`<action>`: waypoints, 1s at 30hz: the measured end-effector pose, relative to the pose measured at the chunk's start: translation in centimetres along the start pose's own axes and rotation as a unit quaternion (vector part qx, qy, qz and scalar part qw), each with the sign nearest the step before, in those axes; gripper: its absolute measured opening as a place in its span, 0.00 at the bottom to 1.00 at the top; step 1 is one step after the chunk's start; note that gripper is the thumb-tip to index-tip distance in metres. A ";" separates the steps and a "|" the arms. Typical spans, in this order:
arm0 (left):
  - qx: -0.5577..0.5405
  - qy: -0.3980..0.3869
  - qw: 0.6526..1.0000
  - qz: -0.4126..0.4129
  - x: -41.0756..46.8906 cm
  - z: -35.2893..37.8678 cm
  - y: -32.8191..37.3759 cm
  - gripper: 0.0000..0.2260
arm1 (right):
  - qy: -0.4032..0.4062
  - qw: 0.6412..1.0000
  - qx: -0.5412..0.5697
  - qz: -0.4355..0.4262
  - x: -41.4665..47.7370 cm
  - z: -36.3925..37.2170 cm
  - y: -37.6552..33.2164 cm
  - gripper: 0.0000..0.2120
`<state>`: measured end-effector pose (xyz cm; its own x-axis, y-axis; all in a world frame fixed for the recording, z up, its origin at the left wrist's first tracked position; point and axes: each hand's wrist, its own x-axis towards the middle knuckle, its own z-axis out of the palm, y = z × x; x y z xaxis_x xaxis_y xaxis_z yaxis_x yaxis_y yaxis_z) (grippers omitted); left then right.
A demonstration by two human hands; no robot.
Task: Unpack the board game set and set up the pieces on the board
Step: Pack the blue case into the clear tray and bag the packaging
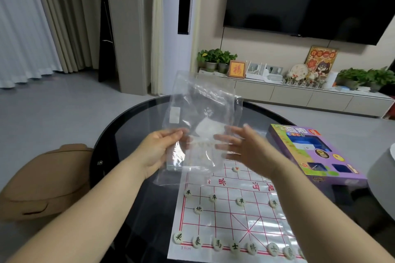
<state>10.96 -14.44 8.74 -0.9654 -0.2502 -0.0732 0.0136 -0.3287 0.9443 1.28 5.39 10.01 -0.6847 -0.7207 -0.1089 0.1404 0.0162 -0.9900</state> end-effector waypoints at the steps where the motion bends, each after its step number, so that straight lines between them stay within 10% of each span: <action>1: -0.002 -0.002 1.000 -0.001 -0.1 0.2 -0.2 0.08 | -0.012 0.999 -0.038 -0.002 0.3 0.6 0.5 0.22; 4: 0.000 -0.013 1.000 -0.005 -0.2 0.0 -0.4 0.08 | 0.026 0.997 -0.067 -0.033 1.1 1.7 0.4 0.09; 10: 0.171 -0.011 0.985 0.002 -0.2 -1.6 0.0 0.08 | 0.035 0.996 -0.057 -0.050 1.4 1.8 0.4 0.14; 18: -0.020 -0.075 0.997 -0.016 -0.4 -3.1 -0.1 0.23 | 0.021 1.000 0.000 -0.020 2.3 1.7 1.0 0.11; 21: 0.008 -0.008 1.000 -0.008 -0.3 -3.2 -0.5 0.25 | 0.047 0.997 0.055 -0.015 2.7 1.9 0.8 0.11; 24: 0.141 0.091 0.983 0.078 0.0 -3.0 -0.9 0.06 | 0.049 0.994 0.094 0.013 3.0 2.3 0.9 0.14; 30: 0.101 0.246 0.948 0.175 0.6 -2.8 -1.3 0.17 | -0.030 0.997 -0.044 0.055 4.2 3.0 2.5 0.26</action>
<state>11.07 -16.68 6.57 -0.6714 -0.7230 0.1626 0.2124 0.0225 0.9769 0.90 0.37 7.34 -0.6241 -0.7516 -0.2133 0.1471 0.1551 -0.9769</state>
